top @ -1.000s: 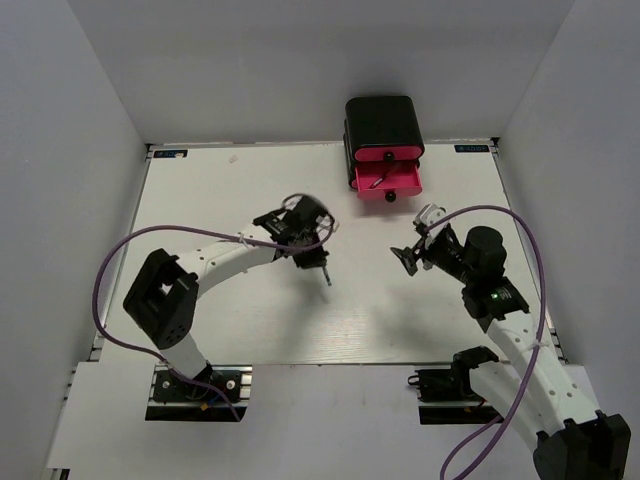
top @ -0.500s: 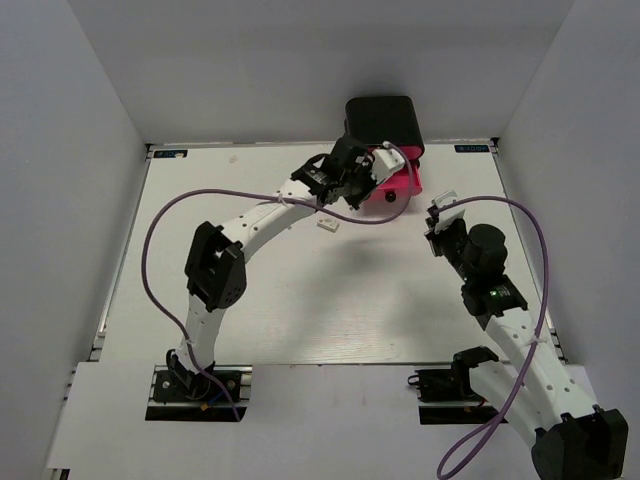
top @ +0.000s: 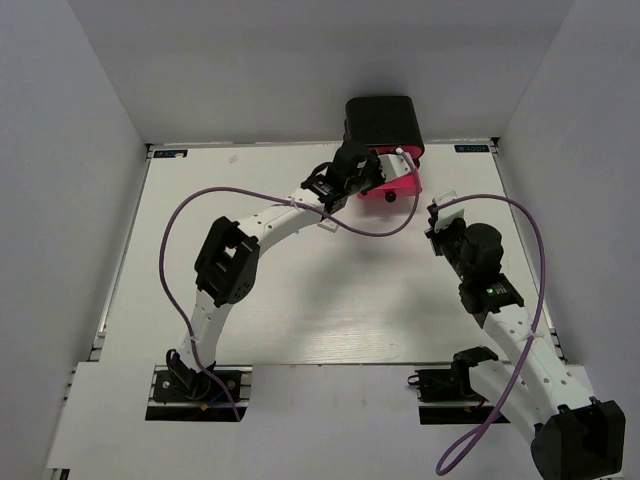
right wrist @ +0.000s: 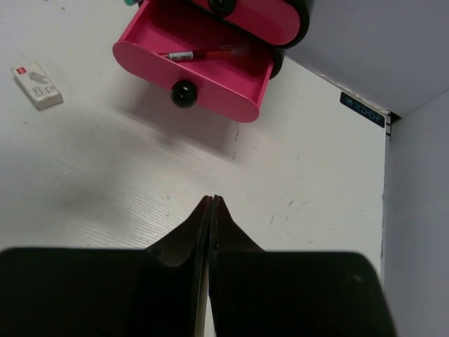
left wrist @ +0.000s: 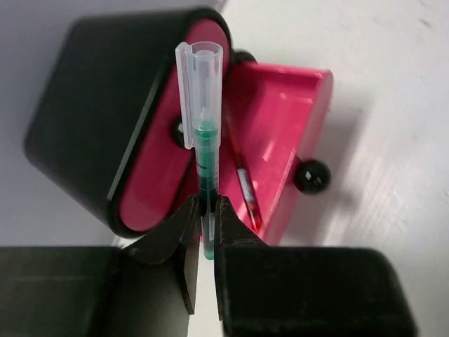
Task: Sort the stationery into containers
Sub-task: Place the pen in the drawer.
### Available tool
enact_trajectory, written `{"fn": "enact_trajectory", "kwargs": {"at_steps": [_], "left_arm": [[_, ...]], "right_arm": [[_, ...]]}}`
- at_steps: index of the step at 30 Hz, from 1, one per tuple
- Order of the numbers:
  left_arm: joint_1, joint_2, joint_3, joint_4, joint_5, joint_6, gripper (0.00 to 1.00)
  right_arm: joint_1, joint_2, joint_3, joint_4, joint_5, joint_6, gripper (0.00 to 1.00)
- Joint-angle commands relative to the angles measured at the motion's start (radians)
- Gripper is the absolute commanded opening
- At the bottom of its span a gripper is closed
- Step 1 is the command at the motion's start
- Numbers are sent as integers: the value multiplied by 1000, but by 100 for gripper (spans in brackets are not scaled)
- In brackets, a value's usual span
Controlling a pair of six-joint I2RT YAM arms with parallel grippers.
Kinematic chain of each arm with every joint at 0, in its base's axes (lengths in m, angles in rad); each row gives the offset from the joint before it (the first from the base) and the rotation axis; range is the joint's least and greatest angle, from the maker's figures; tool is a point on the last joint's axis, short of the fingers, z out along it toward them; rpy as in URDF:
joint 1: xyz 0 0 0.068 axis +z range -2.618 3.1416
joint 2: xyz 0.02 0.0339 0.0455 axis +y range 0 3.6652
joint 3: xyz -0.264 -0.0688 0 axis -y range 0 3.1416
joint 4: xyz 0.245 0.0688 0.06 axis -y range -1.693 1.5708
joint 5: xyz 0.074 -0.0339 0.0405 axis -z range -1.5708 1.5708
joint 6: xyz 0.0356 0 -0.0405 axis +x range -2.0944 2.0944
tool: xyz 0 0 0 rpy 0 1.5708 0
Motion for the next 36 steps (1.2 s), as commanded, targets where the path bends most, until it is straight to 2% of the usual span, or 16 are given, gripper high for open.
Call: {"fn": "enact_trajectory", "kwargs": {"at_steps": [1, 5, 9, 17, 20, 27, 34, 36], "left_arm": [[-4, -40, -45, 213, -6, 38, 0], [-4, -5, -71, 338, -25, 48, 0], [-4, 40, -19, 329, -25, 48, 0], [-4, 72, -45, 329, -39, 38, 3], [-4, 72, -63, 339, -58, 28, 10], [-4, 47, -74, 359, -81, 9, 46], [-13, -51, -85, 368, -90, -32, 50], [-13, -95, -125, 388, -90, -58, 50]], "right_arm": [[-1, -3, 0, 56, 23, -14, 0], [-6, -9, -3, 63, 44, -11, 0], [-4, -10, -16, 82, 69, -19, 0], [-4, -14, -22, 92, 73, -17, 0], [-6, -15, -23, 95, 73, -17, 0], [-9, -15, -31, 98, 66, -17, 8], [-29, -12, -39, 101, 50, -14, 10], [-32, -12, -42, 101, 39, -11, 14]]}}
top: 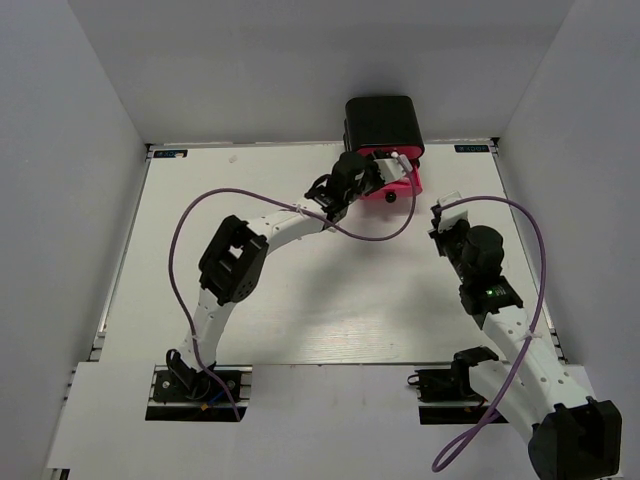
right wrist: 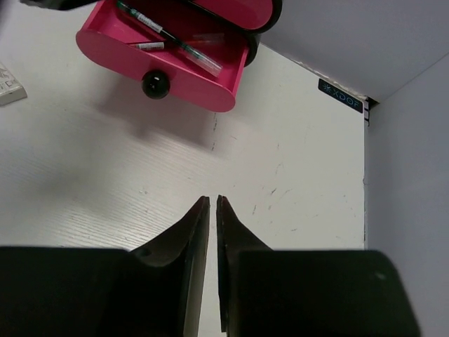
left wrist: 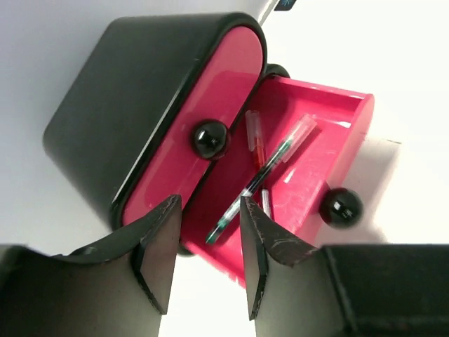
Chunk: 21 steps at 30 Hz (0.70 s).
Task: Sort the stationery into containers
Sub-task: Place the pen in the drawer, then close the drawer at the center of the board.
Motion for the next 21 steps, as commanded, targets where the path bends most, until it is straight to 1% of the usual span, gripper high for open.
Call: {"fn": "enact_trajectory", "kwargs": {"at_steps": [1, 2, 3, 4, 5, 6, 7, 8, 9, 10, 11, 12, 13, 14, 15, 16, 17, 18, 19, 20, 21], "left_arm": [[-10, -219, -52, 63, -6, -82, 50], [-10, -256, -75, 63, -21, -114, 48], [-10, -297, -129, 63, -21, -154, 44], [-10, -340, -158, 49, -33, -247, 29], [-10, -432, -187, 26, -34, -304, 21], [-1, -481, -251, -44, -34, -368, 15], [13, -529, -282, -89, -21, -496, 8], [13, -576, -337, -139, -21, -549, 5], [13, -660, -362, -196, -47, -589, 3], [13, -701, -388, -306, -67, -625, 1], [13, -743, -461, -354, -55, -660, 1], [13, -786, -509, -388, -43, -660, 4], [13, -873, -557, -437, -28, -660, 11], [22, -915, -647, -463, -27, -671, 34], [22, -955, -689, -488, -27, -671, 43], [22, -1031, -729, -521, -64, -682, 49], [22, -1070, -809, -522, -87, -682, 57], [22, -1107, -850, -522, -130, -682, 61], [22, -1144, -890, -511, -147, -682, 64], [22, -1179, -955, -499, -162, -682, 70], [22, -1237, -986, -487, -176, -671, 71]], "right_arm": [[-12, -5, -9, 62, -14, 9, 16], [-15, -2, -12, 60, -38, -2, 18], [-15, 4, -22, 63, -51, -5, 24], [-21, 12, -23, 65, -99, -19, 27], [-20, 17, -28, 62, -164, -49, 27], [-21, 33, -34, 57, -233, -68, 23], [-20, 64, -28, 59, -267, -103, 0], [-18, 86, -23, 60, -287, -129, 0], [-20, 127, -13, 48, -405, -152, 0], [-20, 182, 39, -24, -436, -230, 0], [-18, 211, 61, -47, -471, -294, 0], [-20, 242, 82, -67, -536, -319, 0], [-20, 332, 154, -119, -551, -368, 0], [-21, 421, 237, -130, -581, -401, 0], [-21, 422, 238, -157, -591, -415, 0], [-21, 484, 300, -199, -597, -450, 0], [-23, 512, 328, -228, -603, -461, 0], [-20, 594, 393, -243, -618, -474, 0], [-17, 621, 444, -257, -618, -500, 0], [-20, 664, 489, -273, -615, -513, 0], [-17, 682, 506, -276, -594, -525, 0]]}}
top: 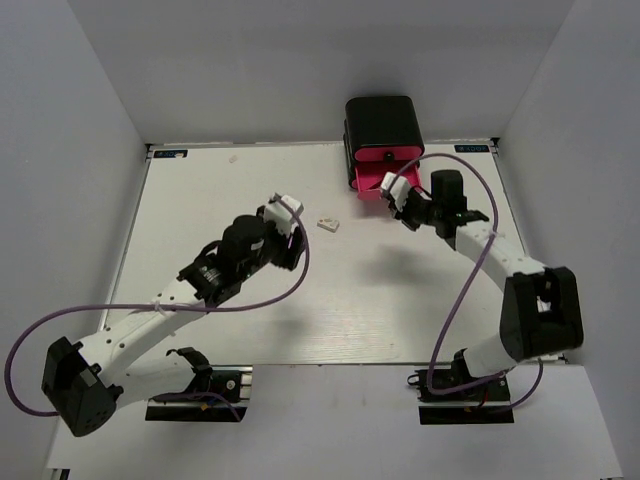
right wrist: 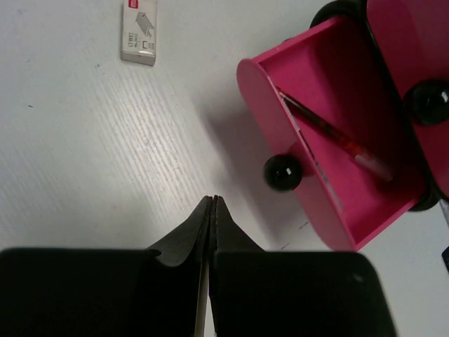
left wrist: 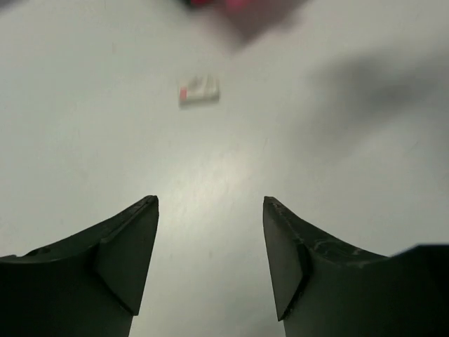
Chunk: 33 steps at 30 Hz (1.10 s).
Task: Sort the stationery into containers
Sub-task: Close the drawer at the center of the board.
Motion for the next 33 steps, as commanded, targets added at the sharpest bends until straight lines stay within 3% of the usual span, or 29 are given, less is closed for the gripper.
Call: {"fn": "enact_trajectory", "kwargs": {"at_steps": [1, 7, 16, 18, 19, 20, 33], "left_arm": [[5, -107, -118, -62, -77, -27, 71], [5, -173, -150, -81, -88, 14, 74], [5, -183, -161, -99, -79, 24, 83], [5, -183, -161, -99, -79, 24, 84], [5, -174, -161, -99, -68, 34, 93], [5, -174, -161, -99, -68, 34, 95], [5, -144, -161, -99, -68, 34, 97]], "right_arm": [[1, 72, 115, -62, -40, -116, 0], [-5, 227, 278, -203, -4, -213, 0], [-5, 309, 301, -214, 131, -231, 0], [-6, 326, 300, -198, 148, -234, 0], [-5, 333, 298, -180, 169, -233, 0], [-3, 341, 295, -168, 183, -230, 0], [-8, 415, 298, 107, 306, -170, 0]]}}
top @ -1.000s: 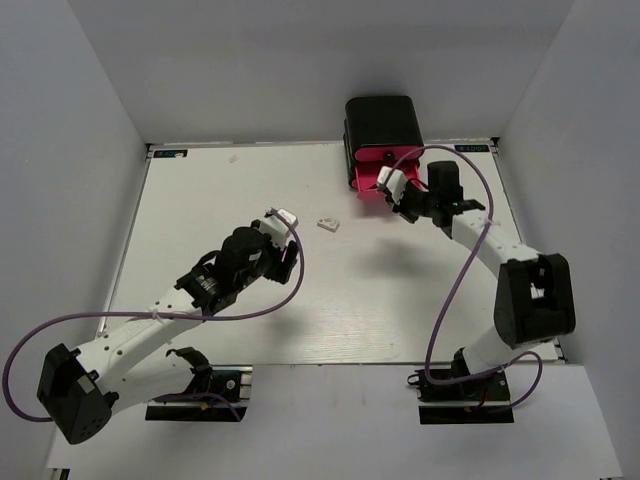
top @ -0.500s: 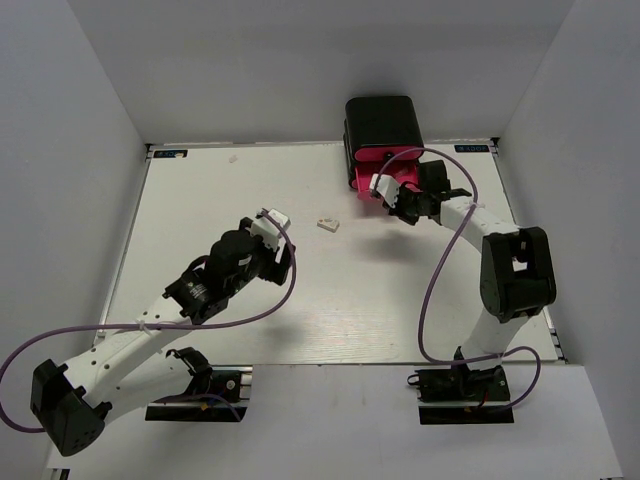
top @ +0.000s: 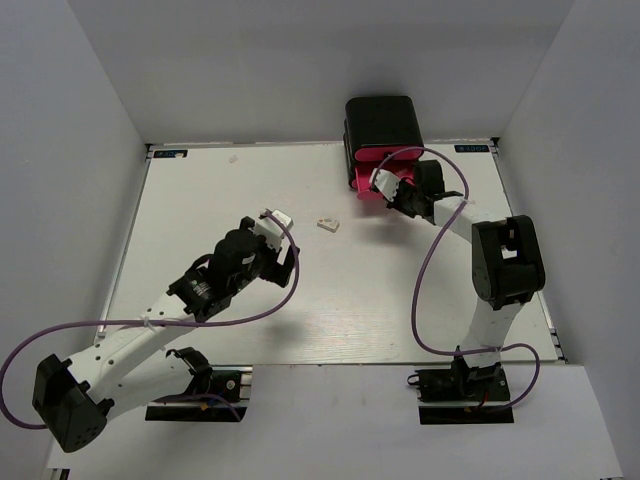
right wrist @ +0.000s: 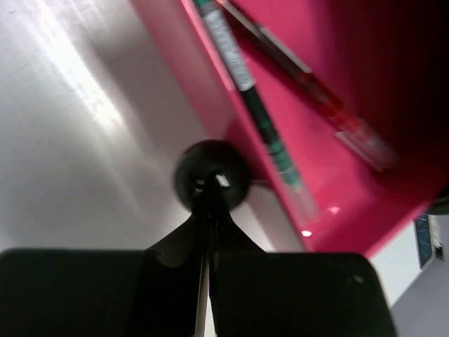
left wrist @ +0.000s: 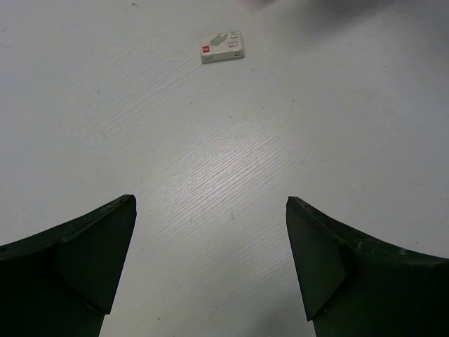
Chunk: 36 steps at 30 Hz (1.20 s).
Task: Sort the stationery into containers
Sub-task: Close the drawer at the center of the board.
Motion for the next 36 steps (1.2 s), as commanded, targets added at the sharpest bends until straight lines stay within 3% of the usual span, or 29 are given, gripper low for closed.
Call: {"fn": "enact_trajectory", "kwargs": {"at_steps": [1, 23, 36], "left_arm": [[5, 1, 7, 1, 0, 6, 97], [5, 30, -12, 10, -9, 16, 98], [5, 61, -12, 10, -9, 25, 98]], "right_arm": [[-7, -10, 19, 128, 30, 20, 0], [-7, 106, 203, 225, 41, 74, 0], [-8, 152, 209, 357, 73, 88, 0]]}}
